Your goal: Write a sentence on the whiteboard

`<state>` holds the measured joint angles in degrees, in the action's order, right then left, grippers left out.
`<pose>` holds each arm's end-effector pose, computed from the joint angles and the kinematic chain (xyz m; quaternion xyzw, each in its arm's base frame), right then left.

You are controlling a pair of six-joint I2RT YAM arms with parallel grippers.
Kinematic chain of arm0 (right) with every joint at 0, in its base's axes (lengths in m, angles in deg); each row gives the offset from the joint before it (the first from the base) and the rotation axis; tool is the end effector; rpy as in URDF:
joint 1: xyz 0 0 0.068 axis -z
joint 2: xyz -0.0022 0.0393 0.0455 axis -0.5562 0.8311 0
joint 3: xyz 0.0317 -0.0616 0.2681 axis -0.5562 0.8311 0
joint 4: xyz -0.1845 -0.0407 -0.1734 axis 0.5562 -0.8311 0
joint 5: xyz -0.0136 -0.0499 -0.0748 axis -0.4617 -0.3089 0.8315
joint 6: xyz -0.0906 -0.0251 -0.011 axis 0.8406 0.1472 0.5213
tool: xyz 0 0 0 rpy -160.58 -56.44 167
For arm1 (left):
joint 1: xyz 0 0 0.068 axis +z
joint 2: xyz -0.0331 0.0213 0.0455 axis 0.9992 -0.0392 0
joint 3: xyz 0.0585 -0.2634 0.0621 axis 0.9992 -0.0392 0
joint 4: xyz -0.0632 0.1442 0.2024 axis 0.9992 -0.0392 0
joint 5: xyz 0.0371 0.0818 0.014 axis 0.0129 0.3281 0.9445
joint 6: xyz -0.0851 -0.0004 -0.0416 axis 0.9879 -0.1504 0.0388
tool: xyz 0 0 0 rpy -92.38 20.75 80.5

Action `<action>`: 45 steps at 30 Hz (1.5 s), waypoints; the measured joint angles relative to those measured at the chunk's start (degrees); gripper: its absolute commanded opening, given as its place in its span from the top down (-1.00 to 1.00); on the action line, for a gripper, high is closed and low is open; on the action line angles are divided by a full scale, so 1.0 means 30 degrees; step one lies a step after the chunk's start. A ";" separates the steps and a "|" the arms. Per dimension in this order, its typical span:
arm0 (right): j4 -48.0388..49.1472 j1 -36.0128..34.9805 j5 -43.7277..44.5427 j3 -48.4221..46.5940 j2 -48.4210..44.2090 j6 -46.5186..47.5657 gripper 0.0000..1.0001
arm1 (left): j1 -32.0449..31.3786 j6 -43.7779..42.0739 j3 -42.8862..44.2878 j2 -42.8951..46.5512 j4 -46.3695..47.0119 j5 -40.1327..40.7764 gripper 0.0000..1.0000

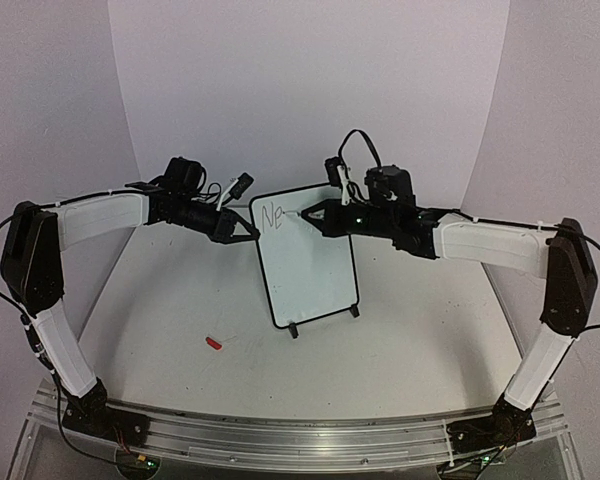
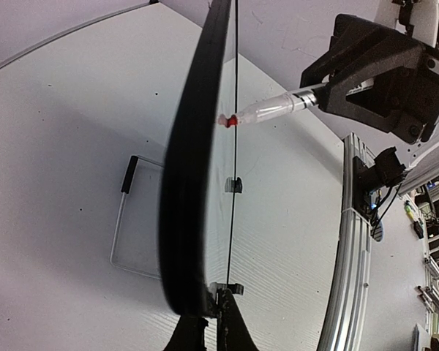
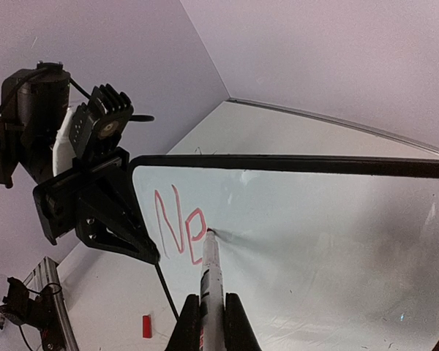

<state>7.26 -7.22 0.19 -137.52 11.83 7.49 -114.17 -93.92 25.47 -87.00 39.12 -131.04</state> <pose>0.3287 0.3246 0.3003 -0.2601 0.7352 0.4192 0.4649 0.3409 -0.2401 0.2621 0.3900 0.7555 -0.4312 0.3021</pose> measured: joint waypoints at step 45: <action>0.0147 0.0073 0.0799 0.1448 -0.0753 0.0121 1.00 | 0.0000 0.0026 0.0000 0.0000 0.0000 0.0053 1.00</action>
<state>7.70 -7.00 2.59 -133.18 9.57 7.86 -114.17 -93.84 25.47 -87.00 39.12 -130.88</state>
